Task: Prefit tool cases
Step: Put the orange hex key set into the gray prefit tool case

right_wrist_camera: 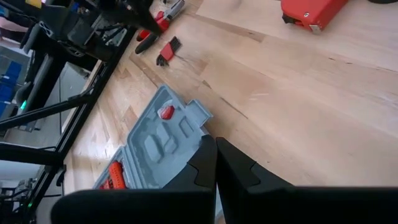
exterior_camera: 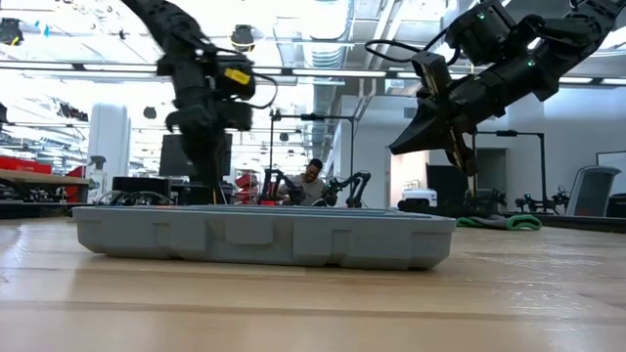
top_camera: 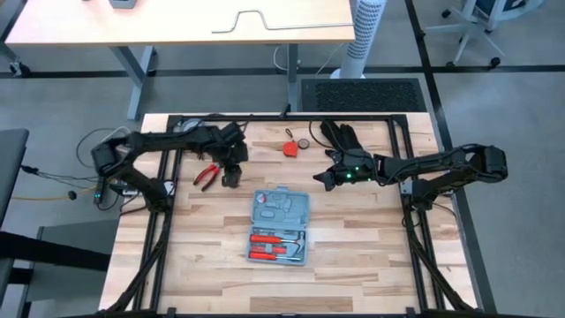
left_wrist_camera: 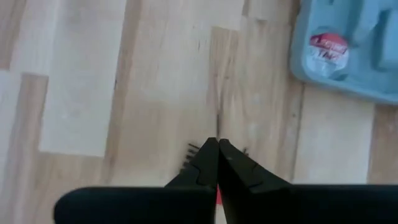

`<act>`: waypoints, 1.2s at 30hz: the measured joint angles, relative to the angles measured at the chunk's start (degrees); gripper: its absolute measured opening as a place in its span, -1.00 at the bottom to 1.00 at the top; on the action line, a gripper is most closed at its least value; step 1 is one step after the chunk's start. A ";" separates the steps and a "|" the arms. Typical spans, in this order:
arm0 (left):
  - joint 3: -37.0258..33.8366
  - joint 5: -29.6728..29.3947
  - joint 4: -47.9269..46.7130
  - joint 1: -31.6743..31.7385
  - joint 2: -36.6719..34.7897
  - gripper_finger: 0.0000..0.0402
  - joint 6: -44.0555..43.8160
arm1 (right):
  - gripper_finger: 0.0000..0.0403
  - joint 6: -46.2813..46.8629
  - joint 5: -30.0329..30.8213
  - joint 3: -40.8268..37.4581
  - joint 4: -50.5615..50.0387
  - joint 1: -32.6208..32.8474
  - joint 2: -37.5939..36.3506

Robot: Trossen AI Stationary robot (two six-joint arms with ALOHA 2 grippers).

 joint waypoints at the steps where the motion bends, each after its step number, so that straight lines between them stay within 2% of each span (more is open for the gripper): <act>1: -2.20 1.18 1.73 0.14 -1.52 -1.00 -1.33 | -0.94 -0.02 0.00 0.00 -0.01 0.20 0.00; 6: -12.18 2.20 9.75 -0.01 -10.18 -1.00 -9.27 | -0.94 -0.20 0.00 0.00 -0.15 0.63 0.00; 9: -16.32 -0.92 10.96 -0.97 -14.32 -1.00 -13.26 | -0.94 -0.99 -0.02 0.00 -0.14 0.67 0.00; 12: -19.66 -5.65 10.69 -2.36 -16.82 -1.00 -16.60 | -0.94 -1.25 -0.02 0.00 -0.26 0.48 0.00; 17: -23.30 -6.16 14.46 -4.82 -17.64 -1.00 -20.27 | -0.94 -1.41 -0.02 0.00 -0.37 -0.21 0.00; 30: -24.18 -8.16 16.58 -9.85 -16.26 -1.00 -26.20 | -0.94 -1.87 -0.04 0.00 -0.96 -0.16 0.00; 36: -24.07 -5.48 19.31 -13.58 -15.48 -1.00 -27.38 | -0.94 -1.86 -0.25 0.00 -0.94 -0.14 0.00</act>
